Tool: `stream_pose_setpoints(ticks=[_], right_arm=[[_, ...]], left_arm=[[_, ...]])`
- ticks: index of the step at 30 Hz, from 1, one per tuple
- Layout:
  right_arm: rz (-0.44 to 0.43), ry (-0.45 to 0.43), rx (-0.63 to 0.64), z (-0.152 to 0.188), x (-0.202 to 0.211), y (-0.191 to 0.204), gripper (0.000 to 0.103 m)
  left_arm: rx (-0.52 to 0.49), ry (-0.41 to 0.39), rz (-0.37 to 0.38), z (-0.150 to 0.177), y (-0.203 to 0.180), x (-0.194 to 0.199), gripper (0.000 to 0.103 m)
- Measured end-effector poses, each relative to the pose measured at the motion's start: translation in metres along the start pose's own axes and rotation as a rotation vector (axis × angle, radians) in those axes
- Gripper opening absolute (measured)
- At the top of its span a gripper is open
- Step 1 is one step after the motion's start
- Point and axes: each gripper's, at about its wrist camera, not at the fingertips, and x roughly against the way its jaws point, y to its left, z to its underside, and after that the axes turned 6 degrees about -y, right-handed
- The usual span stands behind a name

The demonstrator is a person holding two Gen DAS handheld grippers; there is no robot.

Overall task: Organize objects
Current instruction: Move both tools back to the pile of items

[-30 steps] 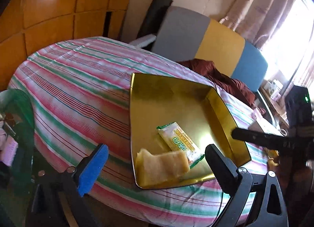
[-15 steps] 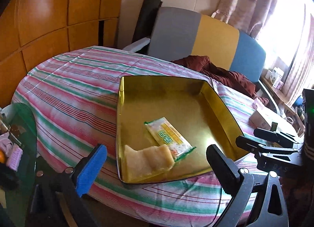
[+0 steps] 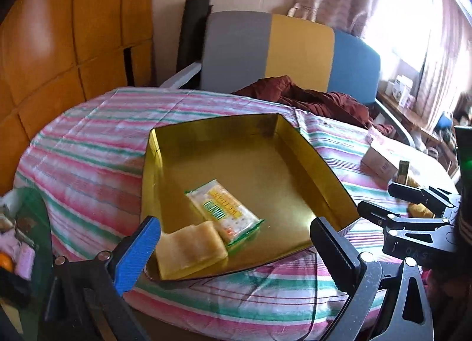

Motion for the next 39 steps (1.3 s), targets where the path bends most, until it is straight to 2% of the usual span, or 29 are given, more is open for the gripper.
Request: stream_pose_setpoints(ticks=[13, 24, 31, 37, 39], right_arm=[[0.135, 0.025, -0.130, 0.025, 0.015, -0.077, 0.073], [0.315, 0.046, -0.266, 0.048, 0.045, -0.174, 0.073], [0.437, 0.070, -0.395, 0.068, 0.068, -0.239, 0.073], [0.417, 0.065, -0.584, 0.084, 0.080, -0.284, 0.073], [0.380, 0.058, -0.658, 0.091, 0.079, -0.296, 0.073]], left_arm=[[-0.159, 0.030, 0.035, -0.005, -0.060, -0.021, 0.102], [-0.273, 0.038, 0.146, -0.009, -0.118, -0.034, 0.102], [-0.357, 0.055, 0.230, -0.006, -0.166, -0.044, 0.102], [-0.416, 0.076, 0.284, -0.002, -0.204, -0.055, 0.102], [-0.424, 0.086, 0.303, -0.001, -0.215, -0.059, 0.102]])
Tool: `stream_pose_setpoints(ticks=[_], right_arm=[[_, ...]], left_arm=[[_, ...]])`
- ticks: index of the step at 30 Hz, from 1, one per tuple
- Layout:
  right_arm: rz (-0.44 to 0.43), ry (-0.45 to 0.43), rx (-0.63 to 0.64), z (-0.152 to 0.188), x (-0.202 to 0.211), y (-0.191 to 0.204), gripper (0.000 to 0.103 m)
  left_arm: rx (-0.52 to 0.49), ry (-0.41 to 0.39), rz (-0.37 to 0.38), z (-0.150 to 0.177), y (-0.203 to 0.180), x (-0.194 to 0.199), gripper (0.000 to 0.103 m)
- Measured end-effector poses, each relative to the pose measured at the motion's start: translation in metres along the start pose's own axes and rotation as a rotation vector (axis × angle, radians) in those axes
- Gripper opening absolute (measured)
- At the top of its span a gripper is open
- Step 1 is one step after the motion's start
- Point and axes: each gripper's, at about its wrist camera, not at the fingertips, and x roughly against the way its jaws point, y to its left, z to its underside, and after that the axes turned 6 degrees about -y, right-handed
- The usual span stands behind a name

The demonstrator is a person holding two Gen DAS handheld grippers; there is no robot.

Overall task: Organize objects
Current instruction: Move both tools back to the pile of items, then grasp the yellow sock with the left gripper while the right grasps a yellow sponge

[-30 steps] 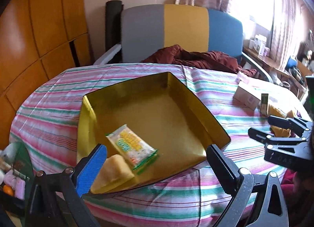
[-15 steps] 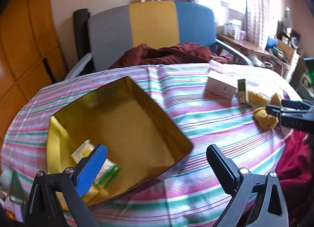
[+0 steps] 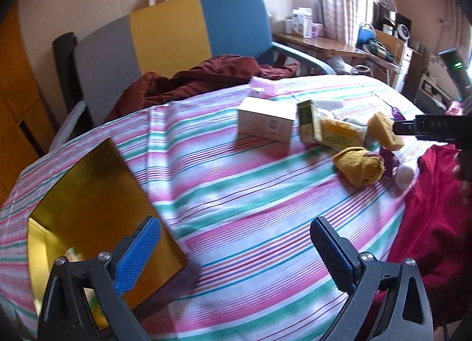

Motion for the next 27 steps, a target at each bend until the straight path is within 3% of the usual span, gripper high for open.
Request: stream_pose_setpoints(ticks=[4, 6, 8, 12, 21, 27], right_arm=[[-0.092, 0.041, -0.205, 0.003, -0.016, -0.032, 0.073], [-0.076, 0.036, -0.260, 0.003, -0.018, -0.041, 0.073], [-0.093, -0.020, -0.279, 0.001, -0.012, -0.045, 0.074], [-0.116, -0.031, -0.298, 0.001, -0.012, -0.047, 0.075], [-0.158, -0.041, -0.380, 0.000, -0.013, -0.062, 0.075], [-0.171, -0.048, -0.420, 0.000, -0.013, -0.068, 0.075]], left_arm=[[-0.006, 0.021, 0.038, -0.006, -0.014, -0.015, 0.102], [-0.010, 0.034, 0.058, -0.010, -0.022, -0.024, 0.102], [-0.012, 0.043, 0.083, -0.013, -0.030, -0.032, 0.101], [-0.011, 0.068, 0.128, -0.021, -0.045, -0.048, 0.097], [0.025, 0.128, 0.326, -0.044, -0.096, -0.082, 0.098], [0.051, 0.172, 0.372, -0.058, -0.123, -0.111, 0.100]])
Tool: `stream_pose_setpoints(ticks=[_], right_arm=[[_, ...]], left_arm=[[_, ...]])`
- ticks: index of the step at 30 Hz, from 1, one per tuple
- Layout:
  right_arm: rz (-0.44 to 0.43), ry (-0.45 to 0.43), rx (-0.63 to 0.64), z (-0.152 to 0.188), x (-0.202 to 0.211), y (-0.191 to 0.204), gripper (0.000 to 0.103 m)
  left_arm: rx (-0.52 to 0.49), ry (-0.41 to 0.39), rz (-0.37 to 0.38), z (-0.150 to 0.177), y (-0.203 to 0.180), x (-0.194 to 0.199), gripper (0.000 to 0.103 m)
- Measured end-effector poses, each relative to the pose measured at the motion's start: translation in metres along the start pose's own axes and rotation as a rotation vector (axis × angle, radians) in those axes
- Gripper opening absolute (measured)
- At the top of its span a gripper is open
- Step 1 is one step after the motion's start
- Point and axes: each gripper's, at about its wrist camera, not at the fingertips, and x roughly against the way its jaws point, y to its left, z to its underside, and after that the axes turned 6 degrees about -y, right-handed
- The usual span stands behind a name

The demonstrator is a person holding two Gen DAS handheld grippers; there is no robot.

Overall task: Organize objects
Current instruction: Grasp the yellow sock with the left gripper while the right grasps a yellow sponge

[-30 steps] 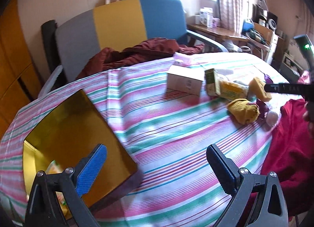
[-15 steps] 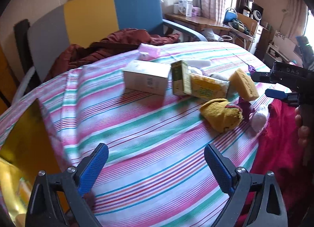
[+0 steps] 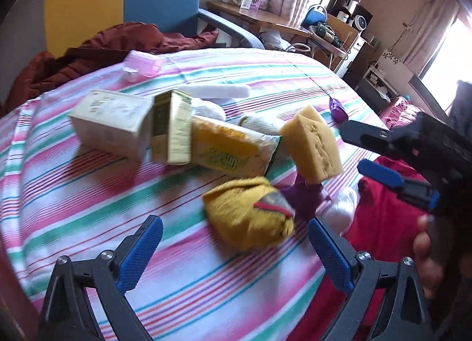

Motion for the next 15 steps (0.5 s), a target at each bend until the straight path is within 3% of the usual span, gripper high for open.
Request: stream_pose_setpoints(ticks=[3, 7, 8, 11, 15], right_arm=[[-0.004, -0.003, -0.028, -0.002, 0.000, -0.005, 0.075], [-0.002, 0.007, -0.040, -0.002, -0.002, -0.007, 0.076], [0.001, 0.010, -0.036, -0.001, -0.003, -0.007, 0.076], [0.017, 0.030, -0.015, -0.001, -0.007, -0.004, 0.078], [0.080, 0.075, 0.041, 0.000, -0.020, 0.003, 0.079]], left_arm=[[0.000, 0.040, -0.016, -0.004, -0.003, -0.025, 0.100], [0.031, 0.098, 0.033, -0.001, 0.002, -0.049, 0.077], [0.016, 0.069, 0.040, 0.000, 0.001, -0.045, 0.067], [0.001, 0.064, 0.073, 0.007, 0.002, -0.038, 0.056], [0.025, 0.054, 0.094, 0.017, 0.015, -0.022, 0.050]])
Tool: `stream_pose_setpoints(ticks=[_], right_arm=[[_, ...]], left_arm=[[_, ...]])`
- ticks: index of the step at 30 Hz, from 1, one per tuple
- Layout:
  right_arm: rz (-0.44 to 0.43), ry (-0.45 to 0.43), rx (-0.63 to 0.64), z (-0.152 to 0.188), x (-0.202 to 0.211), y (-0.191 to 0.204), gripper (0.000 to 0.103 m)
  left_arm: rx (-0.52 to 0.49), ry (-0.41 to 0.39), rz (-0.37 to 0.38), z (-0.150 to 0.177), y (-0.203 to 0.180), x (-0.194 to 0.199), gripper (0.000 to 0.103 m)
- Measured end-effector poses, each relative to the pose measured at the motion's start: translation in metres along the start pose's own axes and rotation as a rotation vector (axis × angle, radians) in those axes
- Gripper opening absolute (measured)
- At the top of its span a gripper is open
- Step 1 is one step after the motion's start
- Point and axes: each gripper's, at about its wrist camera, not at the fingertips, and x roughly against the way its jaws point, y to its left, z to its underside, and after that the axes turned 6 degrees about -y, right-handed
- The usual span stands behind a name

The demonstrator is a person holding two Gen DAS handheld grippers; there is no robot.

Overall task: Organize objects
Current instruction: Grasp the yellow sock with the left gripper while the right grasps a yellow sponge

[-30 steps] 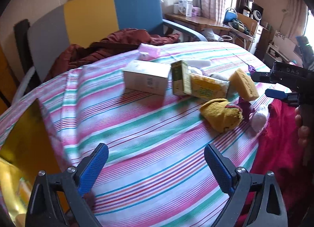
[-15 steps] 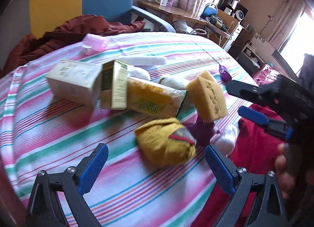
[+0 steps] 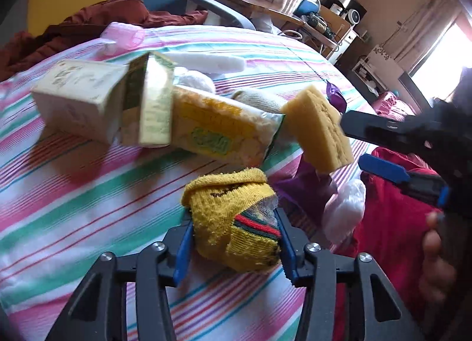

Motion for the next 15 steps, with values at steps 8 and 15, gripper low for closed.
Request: stream_pose_setpoints(ticks=[8, 15], right_arm=[[0.123, 0.031, 0.169, -0.005, -0.028, 0.020, 0.079], [0.114, 0.029, 0.245, -0.001, -0.030, 0.029, 0.055]], left_arm=[[0.001, -0.017, -0.023, 0.031, 0.024, 0.030, 0.052], [0.002, -0.039, -0.055, 0.049, 0.028, 0.049, 0.045]])
